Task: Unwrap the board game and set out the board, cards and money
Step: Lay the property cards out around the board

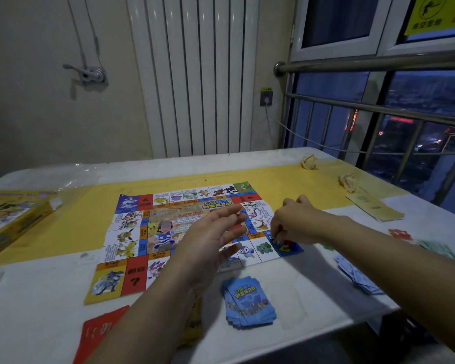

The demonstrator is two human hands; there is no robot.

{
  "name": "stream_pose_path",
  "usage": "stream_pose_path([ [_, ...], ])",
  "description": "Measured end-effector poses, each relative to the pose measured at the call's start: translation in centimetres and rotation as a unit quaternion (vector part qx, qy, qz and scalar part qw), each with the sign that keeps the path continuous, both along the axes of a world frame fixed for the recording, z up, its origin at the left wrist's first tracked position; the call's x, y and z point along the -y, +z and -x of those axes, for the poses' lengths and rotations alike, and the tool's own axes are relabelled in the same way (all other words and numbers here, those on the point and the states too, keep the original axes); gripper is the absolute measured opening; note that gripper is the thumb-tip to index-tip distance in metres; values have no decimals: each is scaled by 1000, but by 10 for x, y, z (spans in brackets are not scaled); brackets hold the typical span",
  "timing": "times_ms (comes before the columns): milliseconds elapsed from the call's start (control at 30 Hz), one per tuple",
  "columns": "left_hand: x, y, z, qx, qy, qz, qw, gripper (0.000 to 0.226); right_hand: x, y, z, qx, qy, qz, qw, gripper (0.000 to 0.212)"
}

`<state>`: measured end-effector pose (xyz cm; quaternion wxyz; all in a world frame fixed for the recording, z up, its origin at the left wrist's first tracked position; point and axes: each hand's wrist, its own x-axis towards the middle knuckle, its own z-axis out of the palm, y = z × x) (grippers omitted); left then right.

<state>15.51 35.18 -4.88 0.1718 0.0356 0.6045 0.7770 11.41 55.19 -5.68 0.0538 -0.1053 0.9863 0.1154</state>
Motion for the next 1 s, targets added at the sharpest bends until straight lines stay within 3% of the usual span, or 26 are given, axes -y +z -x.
stream_pose_path([
  [300, 2, -2, 1, 3, 3, -11, 1000, 17, -1, -11, -7, -57, 17, 2, 998, 15],
  [400, 5, 0, -2, -27, 12, -6, 1000, 17, -1, -11, -9, -84, 29, -8, 996, 17],
  [500, 19, 6, -9, -100, 26, 22, 994, 20, 8, -2, -18, -111, 41, 42, 992, 27],
  [733, 88, 7, -27, -223, 91, 136, 961, 25, 82, 24, -65, -39, 163, 184, 968, 28],
  [833, 128, 0, -34, -235, 105, 241, 936, 23, 112, 21, -74, 19, 168, 197, 966, 34],
  [1000, 181, -16, -43, -206, 44, 451, 867, 24, 146, 6, -75, 85, 147, 167, 971, 51],
])
